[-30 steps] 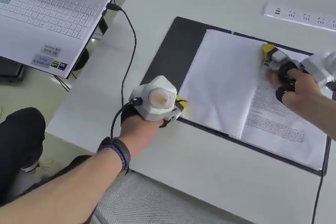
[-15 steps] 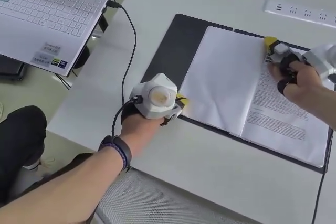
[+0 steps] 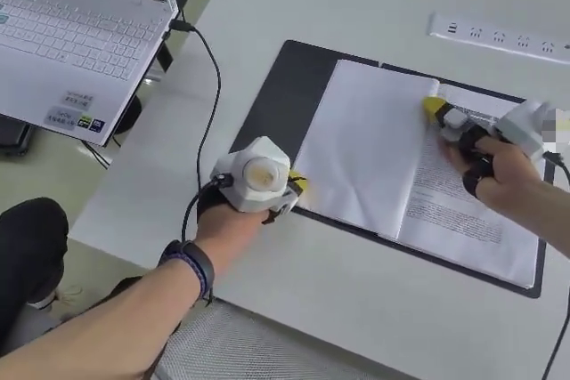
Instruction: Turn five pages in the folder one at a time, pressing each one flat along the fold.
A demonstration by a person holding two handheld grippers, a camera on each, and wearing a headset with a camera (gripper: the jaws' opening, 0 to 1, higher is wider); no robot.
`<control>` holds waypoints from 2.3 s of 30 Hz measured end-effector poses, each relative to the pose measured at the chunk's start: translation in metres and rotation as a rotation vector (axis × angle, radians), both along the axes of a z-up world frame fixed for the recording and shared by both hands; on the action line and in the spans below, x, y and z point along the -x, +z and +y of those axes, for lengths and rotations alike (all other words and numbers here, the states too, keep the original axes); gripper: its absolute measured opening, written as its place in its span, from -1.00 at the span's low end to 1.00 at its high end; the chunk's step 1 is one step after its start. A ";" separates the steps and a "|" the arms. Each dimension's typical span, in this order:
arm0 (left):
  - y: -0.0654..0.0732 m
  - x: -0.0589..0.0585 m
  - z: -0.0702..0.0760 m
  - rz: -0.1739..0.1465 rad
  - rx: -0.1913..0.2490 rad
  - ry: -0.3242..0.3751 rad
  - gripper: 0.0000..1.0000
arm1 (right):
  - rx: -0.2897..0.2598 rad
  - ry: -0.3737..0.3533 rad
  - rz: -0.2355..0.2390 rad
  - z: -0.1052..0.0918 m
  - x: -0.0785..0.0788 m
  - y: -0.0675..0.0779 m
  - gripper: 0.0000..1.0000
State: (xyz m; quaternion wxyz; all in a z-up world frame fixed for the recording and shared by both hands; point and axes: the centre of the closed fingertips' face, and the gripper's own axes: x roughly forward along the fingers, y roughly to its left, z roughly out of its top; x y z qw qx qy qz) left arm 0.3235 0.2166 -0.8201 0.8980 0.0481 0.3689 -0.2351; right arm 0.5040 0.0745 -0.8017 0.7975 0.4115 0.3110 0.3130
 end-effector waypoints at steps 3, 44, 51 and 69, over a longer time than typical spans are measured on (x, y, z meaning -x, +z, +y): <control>-0.001 0.000 -0.001 0.003 0.006 0.003 -1.00 | -0.004 0.028 -0.003 0.002 0.013 0.000 -1.00; 0.024 0.018 -0.011 0.006 0.016 -0.003 -1.00 | 0.047 0.356 -0.014 0.020 0.212 0.020 -1.00; 0.013 0.011 -0.008 0.003 0.016 -0.001 -1.00 | 0.062 0.372 -0.004 0.013 0.217 0.010 -1.00; 0.000 0.005 -0.004 0.043 -0.012 -0.019 -1.00 | 0.100 0.339 0.020 0.007 0.212 -0.002 -1.00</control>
